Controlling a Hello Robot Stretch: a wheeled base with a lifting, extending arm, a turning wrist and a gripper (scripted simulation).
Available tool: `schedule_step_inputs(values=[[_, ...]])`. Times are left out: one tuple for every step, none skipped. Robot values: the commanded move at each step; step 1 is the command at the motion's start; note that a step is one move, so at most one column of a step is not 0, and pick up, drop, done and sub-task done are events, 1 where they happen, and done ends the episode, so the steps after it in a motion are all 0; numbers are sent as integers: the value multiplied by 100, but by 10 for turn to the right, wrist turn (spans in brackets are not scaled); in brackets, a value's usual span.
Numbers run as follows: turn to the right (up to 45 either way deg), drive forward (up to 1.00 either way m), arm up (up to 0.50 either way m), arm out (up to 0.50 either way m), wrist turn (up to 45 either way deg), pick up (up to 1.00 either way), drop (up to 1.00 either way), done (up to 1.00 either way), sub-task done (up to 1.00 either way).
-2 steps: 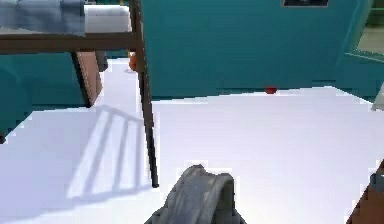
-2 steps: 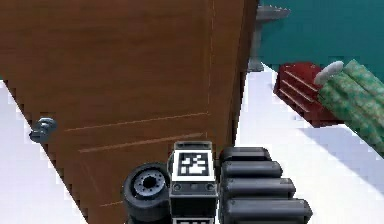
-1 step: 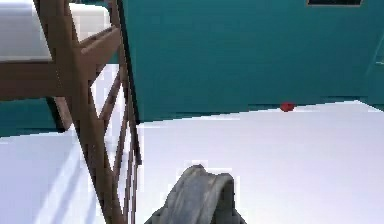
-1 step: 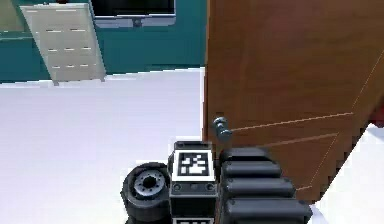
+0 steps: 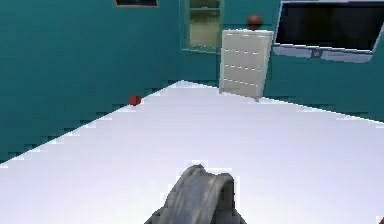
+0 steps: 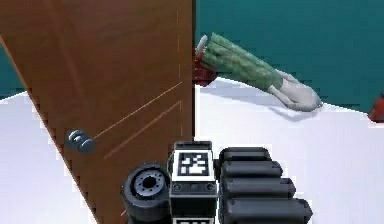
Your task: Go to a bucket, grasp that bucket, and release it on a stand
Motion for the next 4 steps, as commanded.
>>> schedule_step_inputs(values=[[180, 0, 0, 0, 0, 0, 0, 0, 0], [0, 20, 0, 0, 0, 0, 0, 0, 0], [-450, 0, 0, 0, 0, 0, 0, 0, 0], [-330, 0, 0, 0, 0, 0, 0, 0, 0]])
